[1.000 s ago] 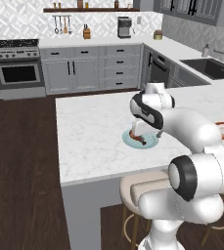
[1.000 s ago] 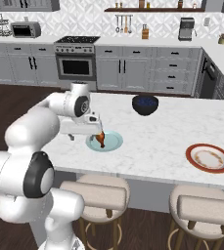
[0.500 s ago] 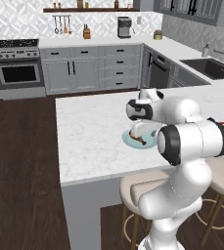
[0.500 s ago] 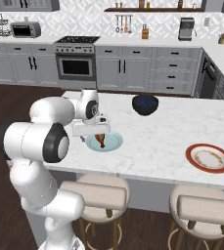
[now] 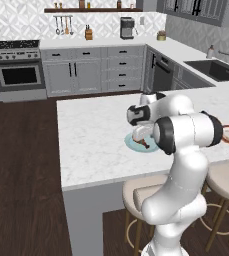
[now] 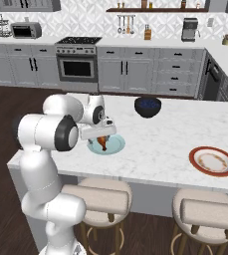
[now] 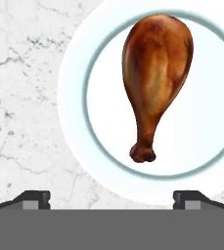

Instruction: Pick the chicken drumstick and corn from their plates and place them in the bowl. Then put the bowl in the fridge.

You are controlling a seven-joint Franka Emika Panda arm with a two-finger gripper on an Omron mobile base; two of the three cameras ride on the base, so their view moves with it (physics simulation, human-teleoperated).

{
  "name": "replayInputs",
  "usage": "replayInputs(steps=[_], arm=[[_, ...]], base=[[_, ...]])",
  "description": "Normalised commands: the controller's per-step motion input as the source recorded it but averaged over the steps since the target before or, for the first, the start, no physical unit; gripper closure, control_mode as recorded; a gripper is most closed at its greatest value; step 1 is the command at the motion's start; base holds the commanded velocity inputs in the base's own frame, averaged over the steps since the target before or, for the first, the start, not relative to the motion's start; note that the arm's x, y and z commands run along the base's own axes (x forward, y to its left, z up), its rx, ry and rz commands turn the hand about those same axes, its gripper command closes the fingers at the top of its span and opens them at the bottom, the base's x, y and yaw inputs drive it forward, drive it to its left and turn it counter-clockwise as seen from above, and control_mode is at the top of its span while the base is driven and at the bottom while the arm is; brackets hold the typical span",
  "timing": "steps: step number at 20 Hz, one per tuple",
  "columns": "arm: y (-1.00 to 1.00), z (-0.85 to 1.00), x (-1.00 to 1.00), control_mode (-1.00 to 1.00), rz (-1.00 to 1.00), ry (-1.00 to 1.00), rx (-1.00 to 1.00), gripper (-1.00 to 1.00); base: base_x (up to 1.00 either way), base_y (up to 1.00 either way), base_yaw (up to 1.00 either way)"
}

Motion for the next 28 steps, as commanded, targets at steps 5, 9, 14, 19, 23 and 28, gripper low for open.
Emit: replayInputs(steps=[5, 9, 14, 19, 23, 28], arm=[[0.0, -0.31, 0.5, -1.0, 0.04, -0.05, 0.0, -1.0], [0.0, -0.26, 0.29, -1.0, 0.01, -0.02, 0.0, -1.0], [0.01, -0.22, 0.25, -1.0, 0.0, 0.0, 0.0, -1.0], [0.06, -0.29, 0.32, -1.0, 0.0, 0.0, 0.0, 1.0], [0.14, -0.24, 0.18, -1.0, 0.0, -0.01, 0.0, 1.0], [0.02, 0.05, -0.28, -1.0, -0.01, -0.03, 0.01, 1.0]], base=[[0.0, 0.0, 0.0], [0.0, 0.0, 0.0], [0.0, 0.0, 0.0], [0.0, 0.0, 0.0], [0.0, 0.0, 0.0], [0.0, 0.0, 0.0]])
